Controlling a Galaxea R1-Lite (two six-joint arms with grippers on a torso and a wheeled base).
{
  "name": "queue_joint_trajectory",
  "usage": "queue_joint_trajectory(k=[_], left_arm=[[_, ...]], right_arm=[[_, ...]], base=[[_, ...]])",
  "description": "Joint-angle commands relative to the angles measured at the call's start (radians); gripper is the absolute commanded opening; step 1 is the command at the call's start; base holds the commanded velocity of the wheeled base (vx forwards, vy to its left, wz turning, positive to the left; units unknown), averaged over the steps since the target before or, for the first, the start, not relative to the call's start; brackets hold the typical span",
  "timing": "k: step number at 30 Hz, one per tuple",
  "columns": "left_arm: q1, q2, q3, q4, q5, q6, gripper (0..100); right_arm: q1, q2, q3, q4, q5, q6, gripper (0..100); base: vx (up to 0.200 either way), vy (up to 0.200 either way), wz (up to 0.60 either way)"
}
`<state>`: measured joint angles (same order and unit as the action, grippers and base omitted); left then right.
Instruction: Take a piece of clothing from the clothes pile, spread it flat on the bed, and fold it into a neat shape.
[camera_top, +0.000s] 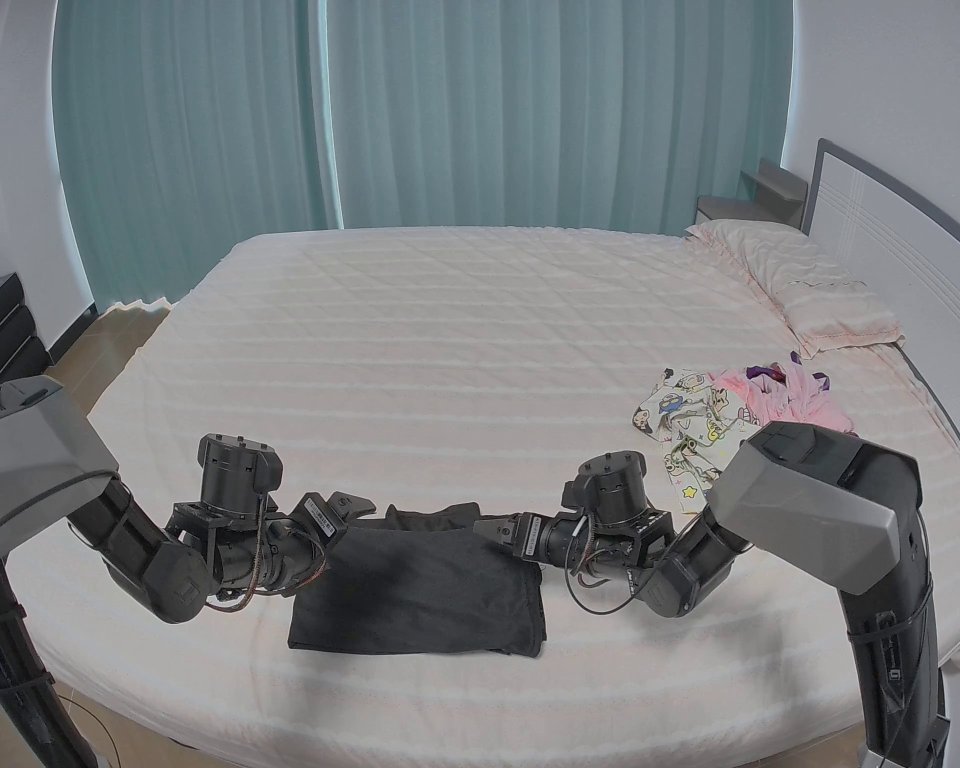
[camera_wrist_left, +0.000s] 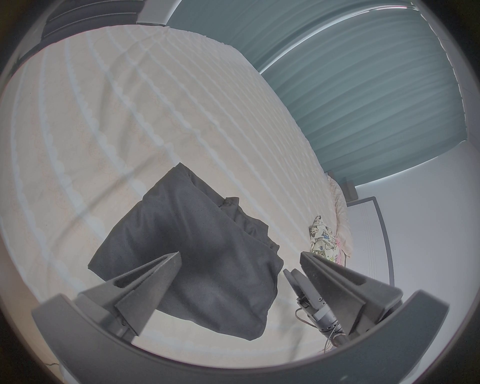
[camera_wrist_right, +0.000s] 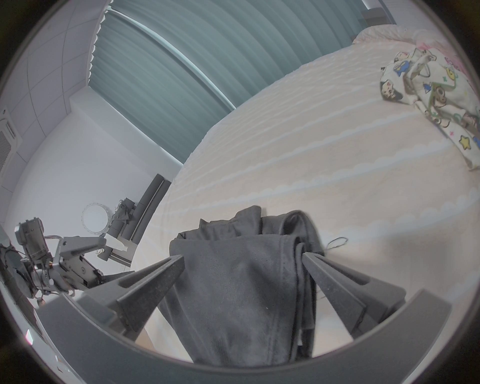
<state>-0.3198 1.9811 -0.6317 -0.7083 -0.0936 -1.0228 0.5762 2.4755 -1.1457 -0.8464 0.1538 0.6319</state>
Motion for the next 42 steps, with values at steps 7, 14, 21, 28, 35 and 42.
queue_joint_trajectory(k=[7, 14, 21, 28, 35, 42], left_arm=[[0.008, 0.007, 0.000, 0.000, 0.000, 0.000, 100], [0.007, 0.007, 0.000, 0.000, 0.000, 0.000, 100], [0.007, 0.007, 0.000, 0.000, 0.000, 0.000, 100], [0.008, 0.005, 0.000, -0.002, 0.002, 0.000, 100], [0.008, 0.005, 0.000, 0.000, 0.003, 0.000, 100], [0.008, 0.005, 0.000, 0.000, 0.005, 0.000, 100]], right_arm=[[0.008, 0.109, -0.132, 0.040, -0.033, 0.000, 100], [-0.007, 0.109, -0.134, 0.038, -0.034, 0.000, 100], [-0.010, 0.129, -0.160, 0.041, -0.039, 0.000, 0], [-0.022, 0.132, -0.177, 0.046, -0.051, 0.000, 0], [-0.048, 0.128, -0.201, 0.043, -0.063, 0.002, 0], [-0.058, 0.137, -0.213, 0.043, -0.063, 0.000, 0]], base=[[0.000, 0.000, 0.00], [0.000, 0.000, 0.00], [0.000, 0.000, 0.00], [0.000, 0.000, 0.00], [0.000, 0.000, 0.00], [0.000, 0.000, 0.00]])
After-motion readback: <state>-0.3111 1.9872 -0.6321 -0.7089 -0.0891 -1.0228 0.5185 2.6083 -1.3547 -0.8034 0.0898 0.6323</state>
